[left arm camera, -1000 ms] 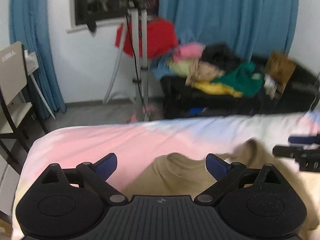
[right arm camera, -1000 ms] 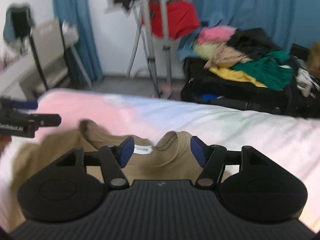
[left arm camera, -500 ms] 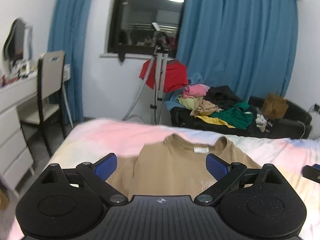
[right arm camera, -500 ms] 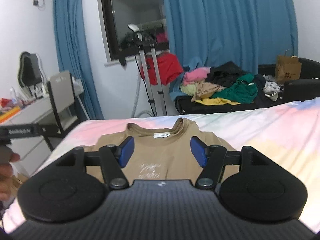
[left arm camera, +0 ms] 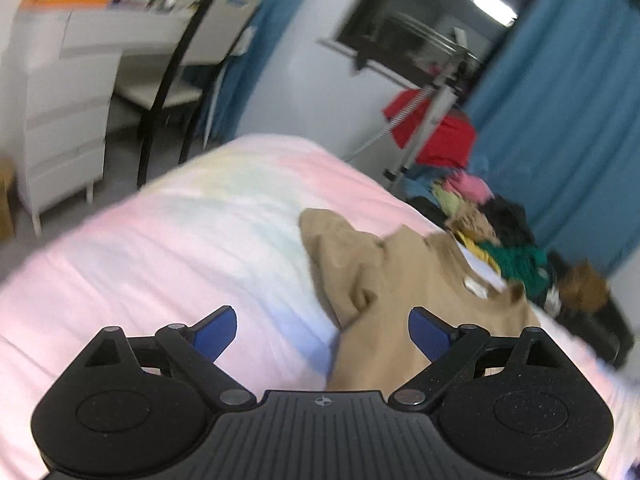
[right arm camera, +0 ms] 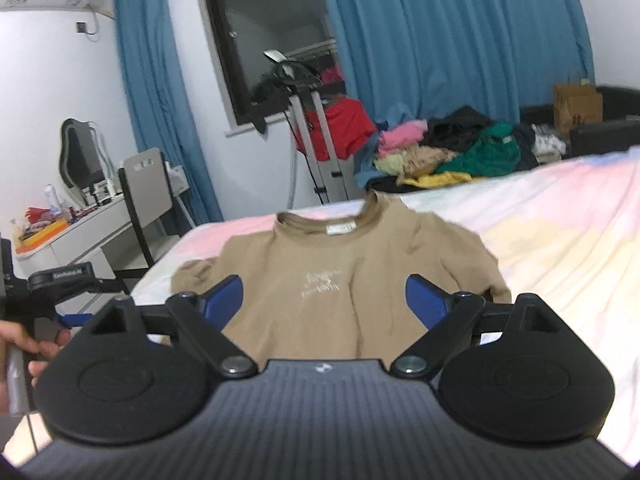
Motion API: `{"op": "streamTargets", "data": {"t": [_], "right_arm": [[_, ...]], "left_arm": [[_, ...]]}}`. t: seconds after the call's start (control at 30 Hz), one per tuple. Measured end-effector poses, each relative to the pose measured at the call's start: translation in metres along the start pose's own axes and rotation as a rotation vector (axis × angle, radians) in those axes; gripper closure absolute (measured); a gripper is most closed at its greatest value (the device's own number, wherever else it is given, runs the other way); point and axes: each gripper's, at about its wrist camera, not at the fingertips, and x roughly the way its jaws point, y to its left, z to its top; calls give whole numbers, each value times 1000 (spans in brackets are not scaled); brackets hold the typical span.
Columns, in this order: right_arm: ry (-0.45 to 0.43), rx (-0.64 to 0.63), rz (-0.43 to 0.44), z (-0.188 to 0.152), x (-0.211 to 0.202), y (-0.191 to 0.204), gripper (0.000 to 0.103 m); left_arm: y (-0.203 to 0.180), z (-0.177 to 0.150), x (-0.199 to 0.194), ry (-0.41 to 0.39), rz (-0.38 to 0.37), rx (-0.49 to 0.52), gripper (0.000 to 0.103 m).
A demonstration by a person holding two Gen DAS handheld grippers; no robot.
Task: Fold clothes
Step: 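Open both grippers and release the T-shirt, collar facing away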
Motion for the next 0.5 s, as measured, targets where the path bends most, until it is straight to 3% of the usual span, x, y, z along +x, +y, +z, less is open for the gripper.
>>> {"op": "streamTargets", "data": {"t": [0.13,0.27,0.4,0.5], "right_arm": [[42,18,5,-10,32,-4,13],[59,-17,1,-17,62,0,13],[87,-6,-5,-23,90,-6,13],[119,37,-7,-27,107,-16,13]], "left_arm": [[18,12,49,13,-2,-101,19],[21,26,96,1,5,-125,25],[10,39,132,-28,62,-47,31],[-3,44,149,-37,77,6,41]]}}
